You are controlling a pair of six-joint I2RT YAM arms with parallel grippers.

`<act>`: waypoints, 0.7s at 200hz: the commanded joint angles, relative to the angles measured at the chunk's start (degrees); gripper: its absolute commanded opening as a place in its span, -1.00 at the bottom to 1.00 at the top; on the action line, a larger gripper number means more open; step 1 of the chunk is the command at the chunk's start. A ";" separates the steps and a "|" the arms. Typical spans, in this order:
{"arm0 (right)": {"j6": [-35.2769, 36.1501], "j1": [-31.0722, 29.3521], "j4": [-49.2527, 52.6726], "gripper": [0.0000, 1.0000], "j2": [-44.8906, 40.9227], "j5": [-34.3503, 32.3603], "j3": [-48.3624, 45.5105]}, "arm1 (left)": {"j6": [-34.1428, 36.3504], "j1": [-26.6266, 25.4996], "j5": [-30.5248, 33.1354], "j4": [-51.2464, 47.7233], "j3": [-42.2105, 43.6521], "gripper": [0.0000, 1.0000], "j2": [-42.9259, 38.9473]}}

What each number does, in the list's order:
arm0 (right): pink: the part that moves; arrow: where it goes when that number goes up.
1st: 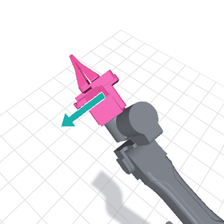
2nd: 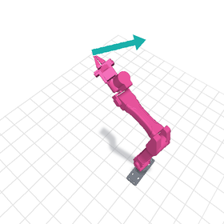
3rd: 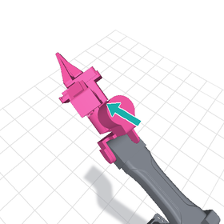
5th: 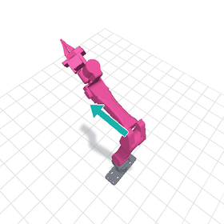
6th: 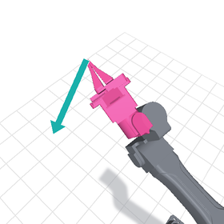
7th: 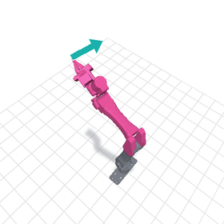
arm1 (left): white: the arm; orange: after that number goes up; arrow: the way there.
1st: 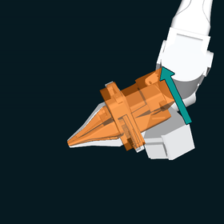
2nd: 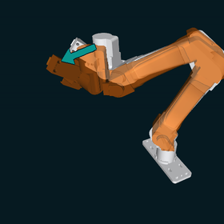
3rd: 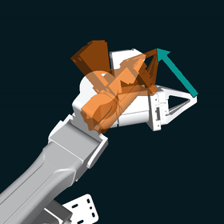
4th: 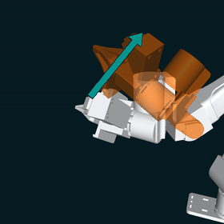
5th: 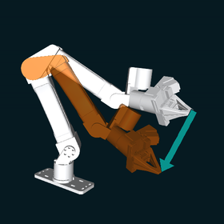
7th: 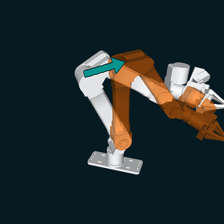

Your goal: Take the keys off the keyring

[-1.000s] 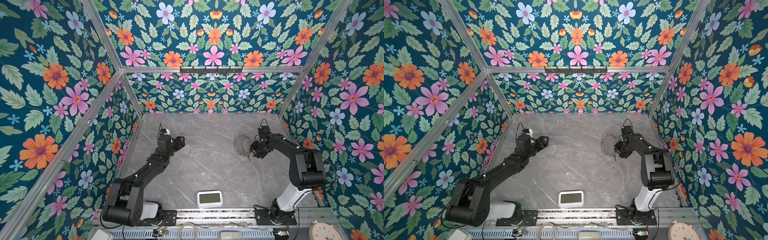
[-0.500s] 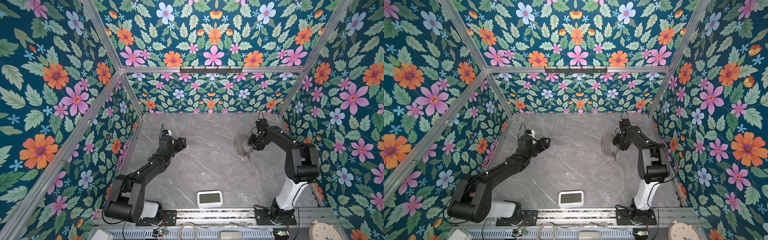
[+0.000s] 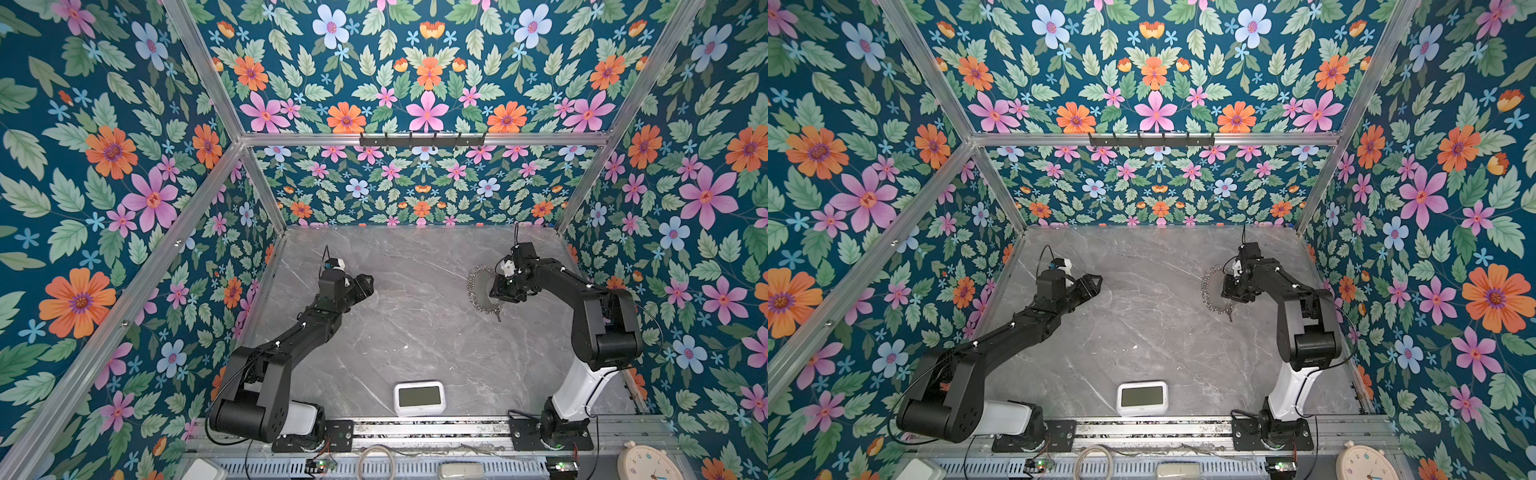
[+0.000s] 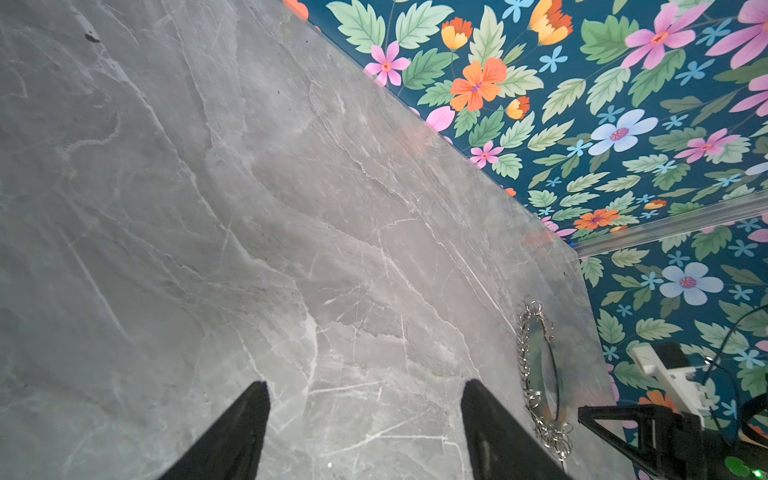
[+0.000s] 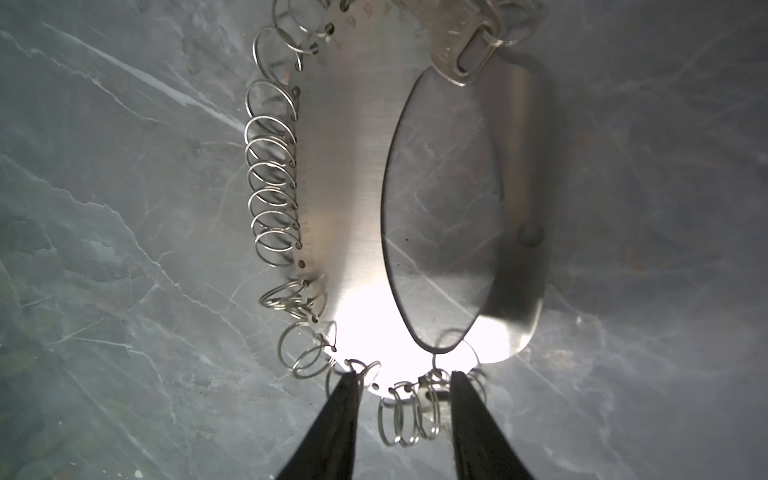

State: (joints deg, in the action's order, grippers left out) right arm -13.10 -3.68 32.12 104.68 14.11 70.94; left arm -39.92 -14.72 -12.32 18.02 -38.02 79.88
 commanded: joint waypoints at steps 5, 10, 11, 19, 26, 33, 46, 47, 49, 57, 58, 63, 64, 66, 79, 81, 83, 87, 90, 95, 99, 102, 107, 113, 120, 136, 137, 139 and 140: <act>3.20 0.09 0.44 -0.24 0.34 -1.59 -0.01 | 1.09 0.03 -0.39 0.01 -0.34 0.51 -0.25; 3.18 0.11 0.57 -0.25 0.39 -1.83 -0.01 | 1.09 -0.04 -0.26 -0.07 -0.47 0.50 -0.26; 3.17 0.10 0.57 -0.25 0.33 -1.86 -0.01 | 1.08 -0.04 -0.26 -0.08 -0.47 0.50 -0.34; 3.20 0.25 0.33 -0.24 0.26 -2.26 -0.26 | 1.08 -0.04 -0.24 -0.18 -0.47 0.50 -0.42; 3.22 0.34 0.15 -0.24 0.24 -2.37 -0.44 | 1.10 -0.02 -0.25 -0.18 -0.52 0.50 -0.40; 3.30 0.52 0.14 -0.24 0.34 -1.87 -0.54 | 1.07 -0.04 -0.21 -0.31 -0.59 0.50 -0.36; 3.45 0.52 0.97 -0.24 1.21 -2.48 -0.06 | 1.13 -0.04 -0.19 -0.44 -0.64 0.50 -0.42; 3.48 0.52 1.04 -0.25 1.26 -2.54 -0.03 | 1.10 -0.04 -0.22 -0.44 -0.65 0.50 -0.42; 3.45 0.56 1.09 -0.24 1.36 -2.65 -0.02 | 1.08 -0.04 -0.24 -0.44 -0.63 0.50 -0.42; 3.51 0.61 1.02 -0.24 1.75 -2.70 -0.10 | 1.19 -0.02 -0.17 -0.53 -0.70 0.50 -0.37; 3.45 0.61 1.02 -0.24 1.79 -2.65 -0.10 | 1.18 -0.03 -0.17 -0.53 -0.72 0.50 -0.39; 3.58 0.61 1.02 -0.24 1.99 -2.39 -0.11 | 1.21 -0.03 -0.16 -0.53 -0.64 0.50 -0.42; 3.55 0.61 1.02 -0.24 2.05 -2.32 -0.11 | 1.18 0.01 -0.23 -0.53 -0.65 0.50 -0.42; 3.57 0.61 1.02 -0.24 2.13 -2.20 -0.10 | 1.15 -0.03 -0.25 -0.53 -0.65 0.50 -0.38; 3.32 0.61 0.87 -0.24 2.42 -1.44 -0.17 | 1.24 -0.02 -0.34 -0.62 -0.65 0.50 -0.51; 3.27 0.61 0.86 -0.24 2.38 -1.34 -0.18 | 1.25 -0.04 -0.34 -0.62 -0.63 0.50 -0.47; 3.33 0.61 0.84 -0.24 2.37 -1.23 -0.23 | 1.25 0.00 -0.34 -0.62 -0.65 0.50 -0.50; 3.14 0.61 0.84 -0.24 2.37 -0.92 -0.31 | 1.29 0.04 -0.34 -0.62 -0.60 0.50 -0.47; 3.09 0.61 0.80 -0.25 2.36 -0.80 -0.35 | 1.26 -0.02 -0.27 -0.70 -0.60 0.50 -0.54; 3.12 0.61 0.83 -0.26 2.26 -0.64 -0.51 | 1.29 0.00 -0.25 -0.71 -0.65 0.50 -0.57; 3.03 0.61 0.82 -0.28 2.19 -0.46 -0.58 | 1.37 -0.03 -0.25 -0.71 -0.65 0.50 -0.60; 3.02 0.61 0.79 -0.29 1.98 -0.34 -0.66 | 1.36 0.00 -0.25 -0.71 -0.65 0.50 -0.55; 2.93 0.61 0.75 -0.32 1.85 -0.16 -0.78 | 1.34 0.00 -0.23 -0.71 -0.65 0.50 -0.58; 2.79 0.61 0.75 -0.34 1.63 -0.07 -1.01 | 1.29 0.04 -0.25 -0.71 -0.63 0.50 -0.60; 2.65 0.56 0.69 -0.35 1.33 0.16 -1.27 | 1.34 -0.01 -0.17 -0.64 -0.61 0.50 -0.57; 2.37 0.45 0.49 -0.40 0.80 0.80 -1.98 | 1.29 0.01 -0.41 -0.53 -0.73 0.50 -0.29; 2.37 0.44 0.49 -0.40 0.79 0.82 -2.00 | 1.32 0.03 -0.37 -0.53 -0.74 0.50 -0.27; 2.31 0.39 0.49 -0.41 0.79 0.89 -2.09 | 1.29 0.02 -0.48 -0.46 -0.74 0.50 -0.25; 2.30 0.37 0.49 -0.41 0.74 0.91 -2.10 | 1.27 0.03 -0.50 -0.45 -0.74 0.50 -0.21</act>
State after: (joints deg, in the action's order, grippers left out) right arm -10.39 -3.05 31.97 106.21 13.61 69.45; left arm -39.40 -14.72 -12.32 17.10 -38.39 79.57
